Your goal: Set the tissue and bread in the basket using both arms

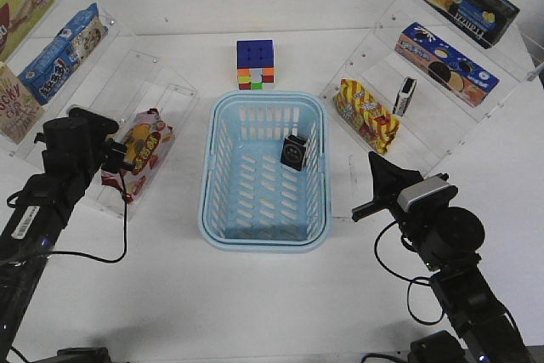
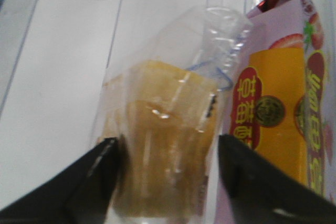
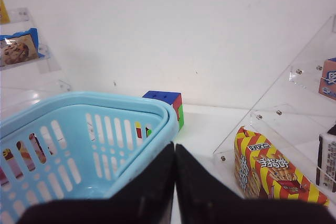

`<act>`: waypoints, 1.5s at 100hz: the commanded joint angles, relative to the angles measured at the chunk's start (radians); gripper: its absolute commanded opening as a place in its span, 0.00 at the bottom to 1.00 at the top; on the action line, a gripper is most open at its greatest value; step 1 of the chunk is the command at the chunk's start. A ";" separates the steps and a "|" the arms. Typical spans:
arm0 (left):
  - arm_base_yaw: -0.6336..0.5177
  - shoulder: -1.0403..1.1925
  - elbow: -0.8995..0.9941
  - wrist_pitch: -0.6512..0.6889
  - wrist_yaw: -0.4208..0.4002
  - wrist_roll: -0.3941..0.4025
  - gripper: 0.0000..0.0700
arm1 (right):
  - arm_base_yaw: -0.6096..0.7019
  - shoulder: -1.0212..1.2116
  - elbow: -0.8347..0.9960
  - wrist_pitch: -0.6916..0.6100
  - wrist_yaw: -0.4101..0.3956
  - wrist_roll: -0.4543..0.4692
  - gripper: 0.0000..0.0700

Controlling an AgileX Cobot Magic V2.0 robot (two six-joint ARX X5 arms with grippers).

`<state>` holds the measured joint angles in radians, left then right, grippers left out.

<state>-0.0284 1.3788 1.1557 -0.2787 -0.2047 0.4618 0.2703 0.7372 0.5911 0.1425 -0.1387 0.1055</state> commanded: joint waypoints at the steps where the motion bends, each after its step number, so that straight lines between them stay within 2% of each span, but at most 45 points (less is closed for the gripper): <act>1: -0.002 0.013 0.020 0.000 0.012 0.005 0.00 | 0.005 0.003 0.008 0.008 -0.003 0.011 0.00; 23: -0.036 -0.029 0.109 -0.038 0.011 -0.012 0.00 | 0.005 0.003 0.008 0.005 -0.003 0.011 0.00; 32: -0.077 -0.066 0.171 -0.049 0.043 -0.071 0.00 | 0.005 0.003 0.008 0.005 -0.003 0.011 0.00; 40: -0.123 -0.105 0.211 -0.053 0.178 -0.137 0.00 | 0.005 0.003 0.008 0.005 -0.003 0.011 0.00; 52: -0.187 -0.138 0.225 -0.026 0.455 -0.256 0.00 | 0.005 0.003 0.008 0.004 -0.003 0.011 0.00; 60: -0.236 -0.130 0.225 -0.028 0.621 -0.304 0.00 | 0.005 0.003 0.008 0.004 -0.003 0.011 0.00; 66: -0.282 -0.109 0.225 -0.029 0.696 -0.328 0.00 | 0.005 0.003 0.008 0.004 -0.002 0.011 0.00; 72: -0.332 -0.084 0.225 -0.035 0.723 -0.332 0.00 | 0.005 0.003 0.008 0.004 -0.002 0.011 0.00; 75: -0.357 -0.069 0.225 -0.035 0.723 -0.331 0.03 | 0.005 0.003 0.008 0.004 -0.002 0.011 0.00; 78: -0.380 -0.055 0.225 -0.035 0.723 -0.328 0.11 | 0.005 0.003 0.008 0.003 -0.002 0.011 0.00; 86: -0.424 -0.021 0.225 -0.027 0.723 -0.317 0.47 | 0.005 0.003 0.008 0.004 -0.002 0.011 0.00; 89: -0.433 -0.013 0.225 -0.022 0.723 -0.317 0.58 | 0.005 0.003 0.008 0.004 -0.002 0.010 0.00; 92: -0.438 -0.007 0.225 -0.018 0.723 -0.318 0.65 | 0.005 0.003 0.008 0.003 -0.001 0.010 0.00; 95: -0.441 -0.005 0.225 -0.016 0.722 -0.317 0.67 | 0.005 0.003 0.008 0.002 0.002 0.010 0.00; 110: -0.430 -0.031 0.231 -0.020 0.707 -0.322 0.65 | 0.002 -0.005 0.008 -0.021 0.026 0.008 0.00; 118: -0.398 -0.080 0.231 -0.039 0.616 -0.340 0.61 | -0.002 -0.023 0.008 -0.064 0.060 0.005 0.00; 123: -0.377 -0.118 0.231 -0.061 0.521 -0.352 0.48 | -0.006 -0.036 0.008 -0.104 0.090 0.006 0.00; 131: -0.348 -0.186 0.231 -0.116 0.369 -0.364 0.02 | -0.019 -0.057 0.004 -0.165 0.132 0.010 0.00; 141: -0.297 -0.277 0.230 -0.240 0.209 -0.401 0.00 | -0.042 -0.087 -0.014 -0.188 0.149 0.008 0.00; 150: -0.246 -0.344 0.200 -0.311 0.150 -0.420 0.00 | -0.052 -0.105 -0.028 -0.167 0.150 0.006 0.00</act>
<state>-0.2977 1.0531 1.3659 -0.5533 -0.0151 0.0761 0.2184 0.6388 0.5659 -0.0525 0.0082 0.1055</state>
